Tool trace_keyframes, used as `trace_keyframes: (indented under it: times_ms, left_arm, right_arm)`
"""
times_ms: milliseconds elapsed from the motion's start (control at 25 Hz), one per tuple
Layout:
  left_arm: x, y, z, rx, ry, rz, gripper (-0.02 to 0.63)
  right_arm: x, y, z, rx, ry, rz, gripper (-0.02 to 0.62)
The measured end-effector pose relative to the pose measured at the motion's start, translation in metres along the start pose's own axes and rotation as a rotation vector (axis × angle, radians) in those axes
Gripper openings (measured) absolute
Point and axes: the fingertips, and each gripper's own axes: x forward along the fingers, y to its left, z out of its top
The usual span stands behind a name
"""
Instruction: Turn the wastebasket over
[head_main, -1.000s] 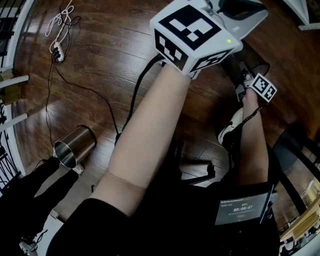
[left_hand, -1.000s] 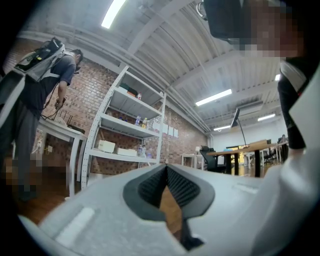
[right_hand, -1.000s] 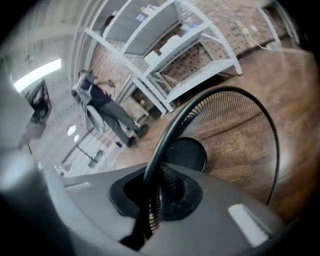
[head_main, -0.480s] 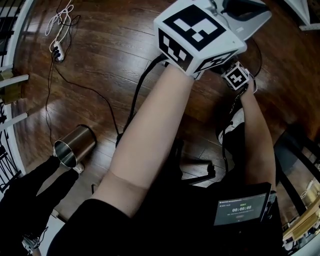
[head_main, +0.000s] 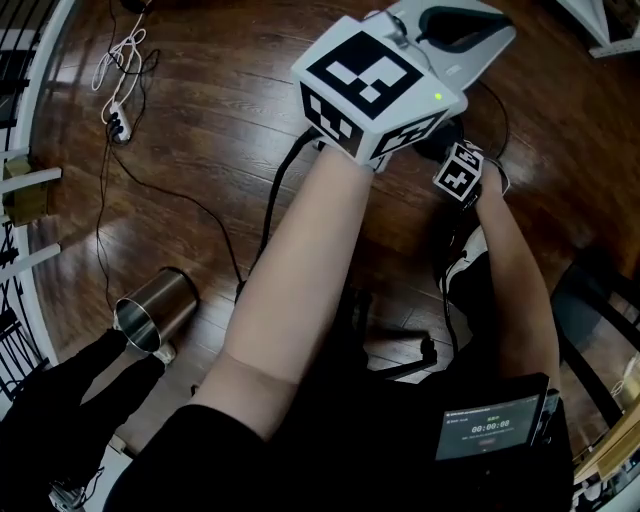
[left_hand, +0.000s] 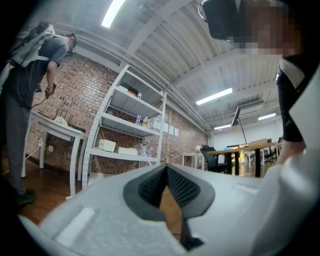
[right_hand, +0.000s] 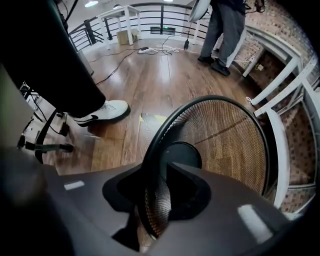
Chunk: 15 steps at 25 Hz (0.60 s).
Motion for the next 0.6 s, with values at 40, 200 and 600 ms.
trace_keyframes:
  times_ms: [40, 200, 600]
  left_arm:
    - [0.001, -0.001, 0.002, 0.002, 0.0, 0.002, 0.0]
    - [0.004, -0.002, 0.005, 0.012, 0.012, 0.009, 0.0]
    - [0.009, -0.016, -0.031, 0.005, 0.071, -0.015, 0.0]
  right_arm:
    - [-0.01, 0.002, -0.002, -0.01, -0.001, 0.002, 0.117]
    - [-0.052, 0.008, -0.002, 0.007, -0.064, 0.011, 0.157]
    - [-0.242, -0.067, 0.05, 0.485, -0.822, -0.101, 0.141]
